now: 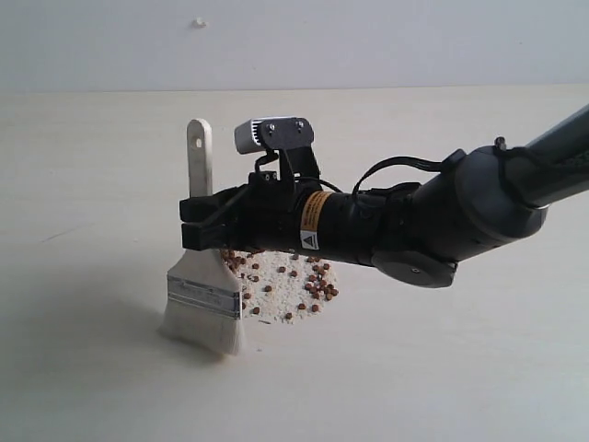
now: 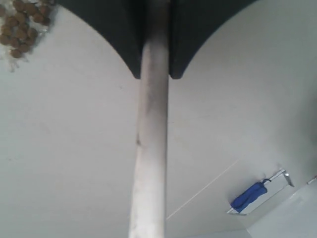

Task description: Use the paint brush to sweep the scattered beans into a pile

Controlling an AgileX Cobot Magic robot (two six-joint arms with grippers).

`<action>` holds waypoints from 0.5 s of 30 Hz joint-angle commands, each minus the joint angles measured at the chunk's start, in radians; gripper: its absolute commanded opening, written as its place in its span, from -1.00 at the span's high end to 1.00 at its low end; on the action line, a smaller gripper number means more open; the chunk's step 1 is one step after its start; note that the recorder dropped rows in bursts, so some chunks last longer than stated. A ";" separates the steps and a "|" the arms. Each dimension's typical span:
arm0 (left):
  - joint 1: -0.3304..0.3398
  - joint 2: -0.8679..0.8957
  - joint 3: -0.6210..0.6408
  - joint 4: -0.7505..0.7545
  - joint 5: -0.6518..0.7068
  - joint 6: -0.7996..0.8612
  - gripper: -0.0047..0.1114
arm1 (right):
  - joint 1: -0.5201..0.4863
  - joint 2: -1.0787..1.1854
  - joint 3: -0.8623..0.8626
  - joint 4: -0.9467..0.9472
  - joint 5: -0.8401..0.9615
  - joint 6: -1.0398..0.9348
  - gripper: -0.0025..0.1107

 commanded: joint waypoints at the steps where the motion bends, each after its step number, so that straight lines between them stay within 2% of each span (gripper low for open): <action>1: -0.004 -0.006 0.003 0.001 -0.005 0.001 0.92 | -0.044 0.000 0.001 0.038 -0.008 -0.015 0.96; 9: -0.004 -0.006 0.003 0.001 -0.005 0.001 0.92 | -0.099 0.000 0.001 0.165 0.028 -0.110 0.96; 15: -0.004 -0.006 0.003 0.001 -0.005 0.001 0.92 | -0.099 -0.002 0.001 0.257 0.017 -0.175 0.96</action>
